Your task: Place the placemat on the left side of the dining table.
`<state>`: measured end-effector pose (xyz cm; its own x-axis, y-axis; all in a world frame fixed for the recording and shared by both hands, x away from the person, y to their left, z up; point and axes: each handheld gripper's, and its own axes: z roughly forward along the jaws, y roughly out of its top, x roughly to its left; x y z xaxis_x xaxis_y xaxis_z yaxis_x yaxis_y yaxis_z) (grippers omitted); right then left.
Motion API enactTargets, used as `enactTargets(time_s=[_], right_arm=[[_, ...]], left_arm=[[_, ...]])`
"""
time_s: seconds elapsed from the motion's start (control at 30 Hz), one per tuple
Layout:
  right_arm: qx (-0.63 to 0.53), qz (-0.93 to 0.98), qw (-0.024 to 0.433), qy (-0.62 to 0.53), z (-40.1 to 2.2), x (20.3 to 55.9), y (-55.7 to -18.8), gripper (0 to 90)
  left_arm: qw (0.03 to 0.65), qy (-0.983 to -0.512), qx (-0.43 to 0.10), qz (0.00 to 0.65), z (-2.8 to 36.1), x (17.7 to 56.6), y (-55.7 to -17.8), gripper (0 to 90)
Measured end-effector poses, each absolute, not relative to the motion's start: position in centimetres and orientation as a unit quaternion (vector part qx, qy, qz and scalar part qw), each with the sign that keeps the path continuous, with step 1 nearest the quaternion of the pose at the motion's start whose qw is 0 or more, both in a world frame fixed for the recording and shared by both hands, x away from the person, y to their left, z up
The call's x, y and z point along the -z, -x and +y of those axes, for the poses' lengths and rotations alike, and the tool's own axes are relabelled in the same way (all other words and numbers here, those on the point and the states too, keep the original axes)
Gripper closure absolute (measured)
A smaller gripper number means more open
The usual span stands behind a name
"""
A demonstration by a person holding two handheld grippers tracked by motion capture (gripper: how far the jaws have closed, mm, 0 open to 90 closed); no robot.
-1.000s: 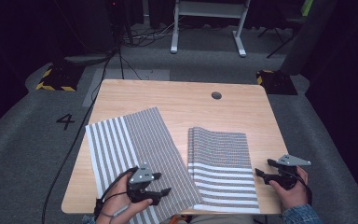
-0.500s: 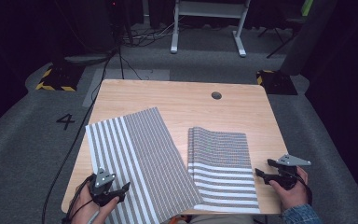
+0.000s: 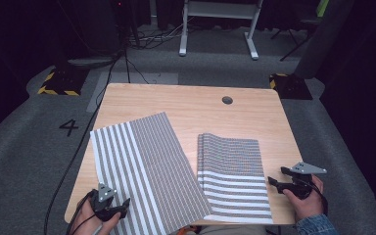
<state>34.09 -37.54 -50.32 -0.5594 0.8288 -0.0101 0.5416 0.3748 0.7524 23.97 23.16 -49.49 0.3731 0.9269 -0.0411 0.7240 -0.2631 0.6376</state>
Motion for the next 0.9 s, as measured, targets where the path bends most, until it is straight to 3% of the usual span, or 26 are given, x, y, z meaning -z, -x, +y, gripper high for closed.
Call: enactTargets(time_s=[0.23, 0.4, 0.6, 0.9], right_arm=[[-0.362, 0.805, 0.198, -0.426, -37.5, 50.3, -34.1, 26.1], [-0.362, 0.805, 0.198, -0.426, -37.5, 50.3, -34.1, 26.1], [-0.362, 0.805, 0.198, -0.425, -37.6, 50.3, -34.1, 26.1], [-0.362, 0.805, 0.198, -0.425, -37.6, 50.3, -34.1, 26.1]], left_arm=[[0.295, -0.776, -0.176, 0.530, 22.9, 49.5, -24.1, 32.3], [0.301, -0.777, -0.183, 0.521, 22.5, 49.5, -24.3, 42.8], [0.313, -0.787, -0.169, 0.504, 22.2, 49.2, -24.6, 78.7], [0.319, -0.797, -0.160, 0.486, 22.8, 46.9, -25.6, 85.6]])
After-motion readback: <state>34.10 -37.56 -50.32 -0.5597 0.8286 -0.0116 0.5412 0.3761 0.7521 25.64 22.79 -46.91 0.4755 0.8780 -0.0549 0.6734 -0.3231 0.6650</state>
